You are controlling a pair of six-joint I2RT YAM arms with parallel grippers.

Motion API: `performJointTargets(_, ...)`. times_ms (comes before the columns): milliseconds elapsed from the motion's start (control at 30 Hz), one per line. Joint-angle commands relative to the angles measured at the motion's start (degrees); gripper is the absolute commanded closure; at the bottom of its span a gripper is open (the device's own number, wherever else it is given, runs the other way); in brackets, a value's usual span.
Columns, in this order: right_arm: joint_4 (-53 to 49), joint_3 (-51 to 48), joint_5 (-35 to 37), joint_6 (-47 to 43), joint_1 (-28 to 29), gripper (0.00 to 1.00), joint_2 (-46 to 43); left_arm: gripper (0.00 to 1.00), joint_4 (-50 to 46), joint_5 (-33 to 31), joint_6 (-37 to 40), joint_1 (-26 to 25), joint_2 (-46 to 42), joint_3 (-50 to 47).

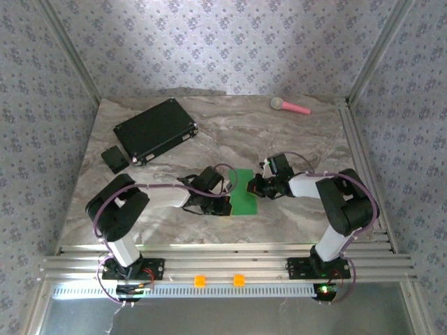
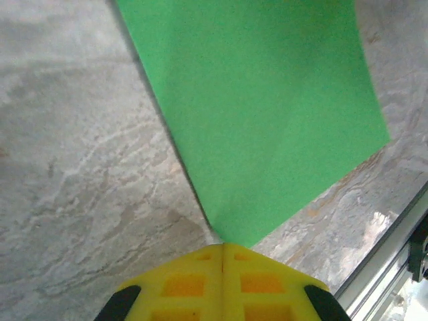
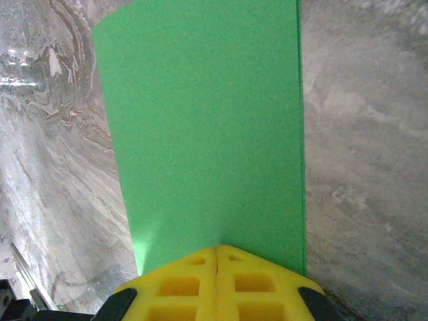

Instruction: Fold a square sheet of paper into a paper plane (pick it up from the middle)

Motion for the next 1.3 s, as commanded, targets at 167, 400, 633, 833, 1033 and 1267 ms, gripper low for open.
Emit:
performJointTargets(167,-7.69,-2.94,7.52,-0.04,-0.83,1.00,2.08,0.99,9.23,2.31,-6.09,0.58,1.98,3.40)
performJointTargets(400,-7.34,-2.97,7.35,0.14,-0.68,1.00,2.52,0.98,10.84,10.21,-5.88,0.94,8.15,3.76)
performJointTargets(633,-7.30,-3.21,7.30,-0.03,-0.77,1.00,2.37,0.98,4.35,7.89,-1.06,1.02,6.23,-2.32)
performJointTargets(833,-7.59,-3.24,7.63,-0.30,-0.79,1.00,2.14,0.96,1.28,6.27,2.31,-0.17,2.00,-4.95)
performJointTargets(1033,-7.78,-3.01,7.61,-0.65,-0.69,1.00,2.30,0.96,-0.98,2.75,4.28,-1.37,-0.27,-4.11)
performJointTargets(1267,-7.53,-1.10,5.77,-1.66,-0.08,1.00,2.25,0.98,3.13,-3.90,0.54,-0.54,-8.97,-4.89)
